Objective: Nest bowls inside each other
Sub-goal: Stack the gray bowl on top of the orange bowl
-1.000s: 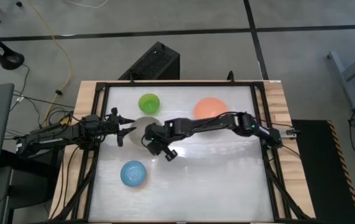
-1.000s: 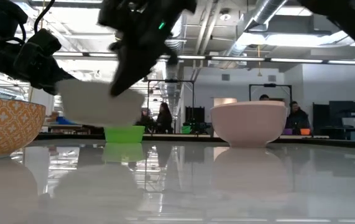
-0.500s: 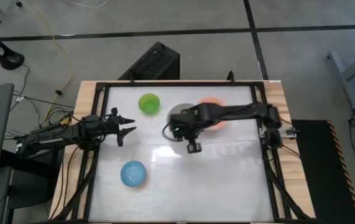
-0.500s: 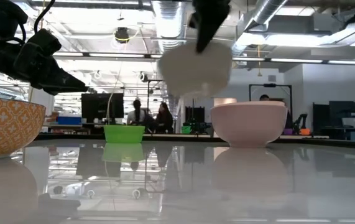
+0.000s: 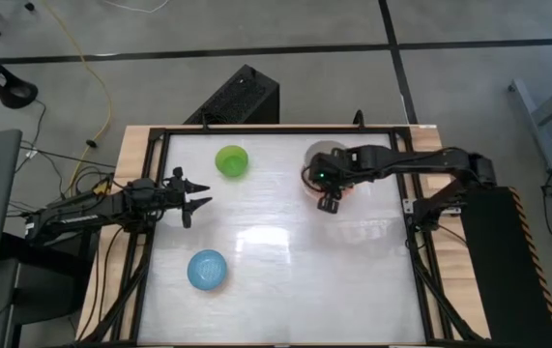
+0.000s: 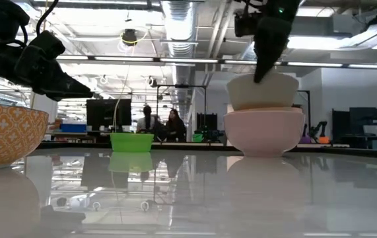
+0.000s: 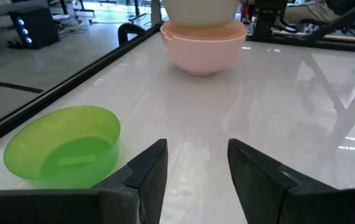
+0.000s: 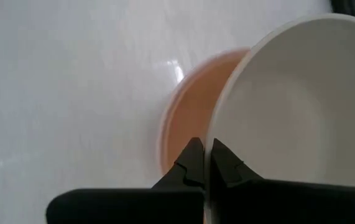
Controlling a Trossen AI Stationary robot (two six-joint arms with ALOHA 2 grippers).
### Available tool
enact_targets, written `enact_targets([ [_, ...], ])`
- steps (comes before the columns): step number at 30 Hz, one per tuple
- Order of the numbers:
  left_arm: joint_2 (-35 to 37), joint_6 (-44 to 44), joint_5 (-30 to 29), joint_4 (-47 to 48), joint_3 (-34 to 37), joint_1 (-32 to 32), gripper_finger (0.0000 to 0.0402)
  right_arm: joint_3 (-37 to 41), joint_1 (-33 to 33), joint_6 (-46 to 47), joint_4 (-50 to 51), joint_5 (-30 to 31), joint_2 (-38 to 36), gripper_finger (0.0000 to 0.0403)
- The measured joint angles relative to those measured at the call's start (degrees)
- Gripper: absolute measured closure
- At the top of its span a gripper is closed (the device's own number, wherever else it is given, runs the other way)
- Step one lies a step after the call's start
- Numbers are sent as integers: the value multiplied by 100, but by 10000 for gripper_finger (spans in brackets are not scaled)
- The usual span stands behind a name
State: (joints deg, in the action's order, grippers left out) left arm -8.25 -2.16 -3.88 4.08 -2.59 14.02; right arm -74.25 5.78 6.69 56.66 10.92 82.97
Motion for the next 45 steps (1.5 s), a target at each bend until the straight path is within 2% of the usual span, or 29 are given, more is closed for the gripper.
enact_targets([
  [5,0,1,0,0,-1,0,244,181,-104,89,-27,184,22,396],
  [14,0,-1,2,0,-2,0,244,181,-271,100,-44,543,556,396],
  [23,0,1,0,0,0,0,244,185,-153,106,-81,575,826,396],
  [35,0,-1,2,2,-1,0,244,171,-162,539,4,572,768,322],
  [45,0,-1,0,2,0,0,244,-558,-162,805,940,530,762,285],
])
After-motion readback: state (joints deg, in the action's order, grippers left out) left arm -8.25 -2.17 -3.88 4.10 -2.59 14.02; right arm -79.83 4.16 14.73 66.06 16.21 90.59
